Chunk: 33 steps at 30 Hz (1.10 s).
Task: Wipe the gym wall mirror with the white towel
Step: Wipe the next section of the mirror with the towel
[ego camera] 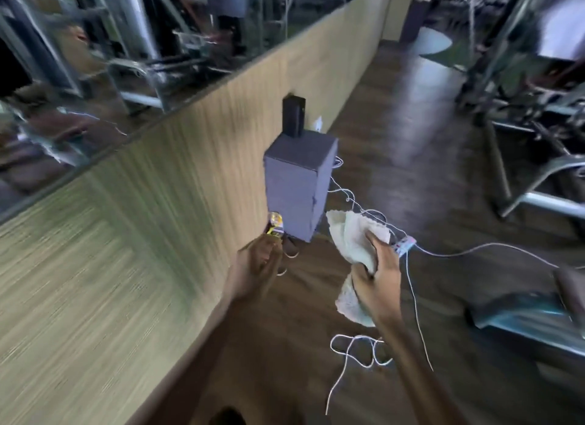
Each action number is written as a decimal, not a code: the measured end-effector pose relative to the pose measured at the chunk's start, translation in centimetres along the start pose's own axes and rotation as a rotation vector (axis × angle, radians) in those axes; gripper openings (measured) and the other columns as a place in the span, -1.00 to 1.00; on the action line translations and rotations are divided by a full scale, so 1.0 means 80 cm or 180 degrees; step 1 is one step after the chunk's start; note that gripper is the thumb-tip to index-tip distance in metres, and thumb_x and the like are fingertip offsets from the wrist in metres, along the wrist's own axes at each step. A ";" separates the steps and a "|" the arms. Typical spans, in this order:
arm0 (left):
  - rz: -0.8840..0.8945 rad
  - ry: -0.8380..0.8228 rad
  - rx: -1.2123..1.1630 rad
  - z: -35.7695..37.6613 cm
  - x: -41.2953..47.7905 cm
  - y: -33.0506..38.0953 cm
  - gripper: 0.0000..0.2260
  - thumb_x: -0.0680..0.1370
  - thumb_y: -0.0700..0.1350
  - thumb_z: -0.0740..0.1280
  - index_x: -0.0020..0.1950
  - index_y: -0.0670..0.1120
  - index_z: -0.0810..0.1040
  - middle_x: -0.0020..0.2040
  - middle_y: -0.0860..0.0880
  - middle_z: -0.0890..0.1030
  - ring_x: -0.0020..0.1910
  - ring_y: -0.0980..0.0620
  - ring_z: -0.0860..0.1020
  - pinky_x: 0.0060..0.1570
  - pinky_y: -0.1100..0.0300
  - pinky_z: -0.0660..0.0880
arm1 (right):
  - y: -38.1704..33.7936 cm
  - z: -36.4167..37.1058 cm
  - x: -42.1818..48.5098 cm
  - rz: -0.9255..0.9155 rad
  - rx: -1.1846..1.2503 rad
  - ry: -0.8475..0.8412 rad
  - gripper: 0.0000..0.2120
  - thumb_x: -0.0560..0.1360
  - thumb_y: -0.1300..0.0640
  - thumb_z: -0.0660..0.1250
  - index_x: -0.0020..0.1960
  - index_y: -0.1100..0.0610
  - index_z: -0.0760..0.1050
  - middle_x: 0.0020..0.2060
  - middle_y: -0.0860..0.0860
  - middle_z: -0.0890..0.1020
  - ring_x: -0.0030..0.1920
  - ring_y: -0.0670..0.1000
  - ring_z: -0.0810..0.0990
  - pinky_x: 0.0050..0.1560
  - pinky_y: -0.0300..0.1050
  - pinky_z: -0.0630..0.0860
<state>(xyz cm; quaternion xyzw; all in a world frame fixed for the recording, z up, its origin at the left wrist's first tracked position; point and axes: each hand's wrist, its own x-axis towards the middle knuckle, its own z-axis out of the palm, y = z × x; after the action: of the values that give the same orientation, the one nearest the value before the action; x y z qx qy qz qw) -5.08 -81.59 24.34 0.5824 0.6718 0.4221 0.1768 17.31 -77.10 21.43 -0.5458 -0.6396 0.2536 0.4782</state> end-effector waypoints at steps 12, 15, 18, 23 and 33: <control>-0.0628 -0.0111 -0.0904 0.090 0.243 -0.036 -0.77 0.66 -0.26 0.22 -0.10 0.03 0.49 -0.40 0.23 0.62 -0.44 0.30 0.57 -0.44 0.43 0.43 | 0.048 0.107 0.233 -0.0126 0.0298 -0.0402 -0.49 0.36 0.04 0.16 0.29 0.04 0.52 0.16 -0.08 0.58 0.21 -0.06 0.52 0.27 -0.32 0.37; -0.0648 0.0127 -0.0870 0.096 0.332 -0.056 -0.89 0.60 0.01 0.25 -0.11 0.13 0.52 -0.30 0.09 0.65 -0.26 0.15 0.65 -0.31 0.24 0.49 | 0.047 0.148 0.320 0.0062 0.0425 -0.0480 -0.55 0.39 0.08 0.19 0.27 -0.07 0.51 0.18 -0.05 0.61 0.18 -0.10 0.56 0.22 -0.17 0.46; -0.0599 0.0415 -0.0929 0.098 0.426 -0.079 -0.69 0.48 0.25 0.19 -0.09 0.07 0.57 -0.20 -0.08 0.66 -0.13 -0.10 0.65 -0.15 0.04 0.52 | 0.041 0.182 0.414 0.0079 0.0518 -0.0569 -0.55 0.35 -0.04 0.16 0.22 -0.23 0.48 0.13 -0.09 0.65 0.07 -0.12 0.58 0.10 -0.18 0.47; -0.0394 0.0605 -0.0819 0.096 0.556 -0.086 -0.85 0.61 0.11 0.25 0.01 0.12 0.57 -0.23 -0.05 0.65 -0.24 -0.01 0.60 -0.25 0.03 0.46 | 0.028 0.227 0.561 -0.0031 0.0791 -0.0575 -0.57 0.32 -0.07 0.15 0.17 -0.26 0.47 0.17 -0.33 0.58 0.20 -0.29 0.53 0.18 -0.35 0.40; 0.0033 0.1321 -0.0258 0.072 0.737 -0.088 -0.87 0.59 0.11 0.22 0.02 0.19 0.55 -0.13 0.24 0.63 -0.13 0.22 0.62 -0.21 0.34 0.50 | -0.006 0.342 0.767 -0.0701 0.1429 -0.0925 -0.51 0.34 0.00 0.18 0.25 -0.03 0.53 0.17 -0.24 0.62 0.16 -0.26 0.56 0.13 -0.42 0.40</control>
<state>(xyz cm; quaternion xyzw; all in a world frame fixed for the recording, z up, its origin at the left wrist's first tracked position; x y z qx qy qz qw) -20.61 -24.29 30.49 0.4789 0.6733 0.5606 0.0558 -3.96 -14.11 31.04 -0.3115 -0.6847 0.4109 0.5151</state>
